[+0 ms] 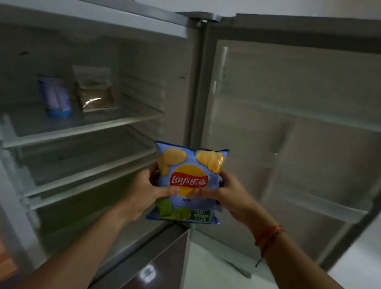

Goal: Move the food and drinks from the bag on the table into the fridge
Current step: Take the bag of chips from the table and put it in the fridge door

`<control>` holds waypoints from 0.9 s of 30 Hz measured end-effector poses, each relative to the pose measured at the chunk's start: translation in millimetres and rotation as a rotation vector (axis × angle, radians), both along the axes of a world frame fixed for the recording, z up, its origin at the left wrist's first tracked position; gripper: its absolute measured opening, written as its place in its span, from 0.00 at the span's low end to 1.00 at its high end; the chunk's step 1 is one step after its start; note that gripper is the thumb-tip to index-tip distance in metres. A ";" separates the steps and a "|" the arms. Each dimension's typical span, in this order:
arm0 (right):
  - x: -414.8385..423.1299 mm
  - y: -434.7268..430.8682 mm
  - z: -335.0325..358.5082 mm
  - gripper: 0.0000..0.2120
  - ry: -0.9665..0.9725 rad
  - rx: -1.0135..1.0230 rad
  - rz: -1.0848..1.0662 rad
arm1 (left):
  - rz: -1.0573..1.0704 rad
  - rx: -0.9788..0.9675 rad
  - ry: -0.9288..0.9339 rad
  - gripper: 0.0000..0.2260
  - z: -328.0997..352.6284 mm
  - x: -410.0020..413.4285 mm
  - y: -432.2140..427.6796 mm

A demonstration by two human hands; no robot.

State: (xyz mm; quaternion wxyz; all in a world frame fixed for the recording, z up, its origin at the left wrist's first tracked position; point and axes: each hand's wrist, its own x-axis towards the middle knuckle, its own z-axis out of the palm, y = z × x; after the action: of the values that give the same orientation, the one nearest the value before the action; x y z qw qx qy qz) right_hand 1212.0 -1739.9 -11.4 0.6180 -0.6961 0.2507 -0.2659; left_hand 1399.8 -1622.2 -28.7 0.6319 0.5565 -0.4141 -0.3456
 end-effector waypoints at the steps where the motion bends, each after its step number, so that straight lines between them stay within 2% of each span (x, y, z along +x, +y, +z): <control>1: -12.0 3.5 1.5 0.29 0.005 -0.009 -0.045 | -0.040 -0.006 -0.004 0.24 -0.6 -6.2 -4.6; 5: -62.2 15.3 8.5 0.28 0.009 -0.031 -0.187 | -0.198 -0.040 0.011 0.26 0.8 -40.6 -24.7; 9: -114.7 25.1 13.1 0.28 0.025 -0.053 -0.334 | -0.318 -0.076 0.034 0.22 4.4 -87.6 -40.3; 15: -191.0 40.4 22.2 0.28 0.027 -0.081 -0.469 | -0.476 -0.120 0.006 0.22 15.3 -157.4 -55.2; 21: -247.8 48.7 33.5 0.25 0.025 -0.113 -0.534 | -0.516 -0.136 -0.004 0.23 26.6 -214.4 -61.9; 27: -269.7 43.4 47.2 0.25 0.008 -0.155 -0.568 | -0.517 -0.148 -0.027 0.23 41.5 -235.8 -72.8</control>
State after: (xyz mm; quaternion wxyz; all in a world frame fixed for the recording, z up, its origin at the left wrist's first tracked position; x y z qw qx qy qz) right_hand 942.4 -1696.5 35.9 0.4629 -0.6443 0.4168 -0.4437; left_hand 1164.0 -1695.0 12.8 0.5559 0.3894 -0.5751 -0.4568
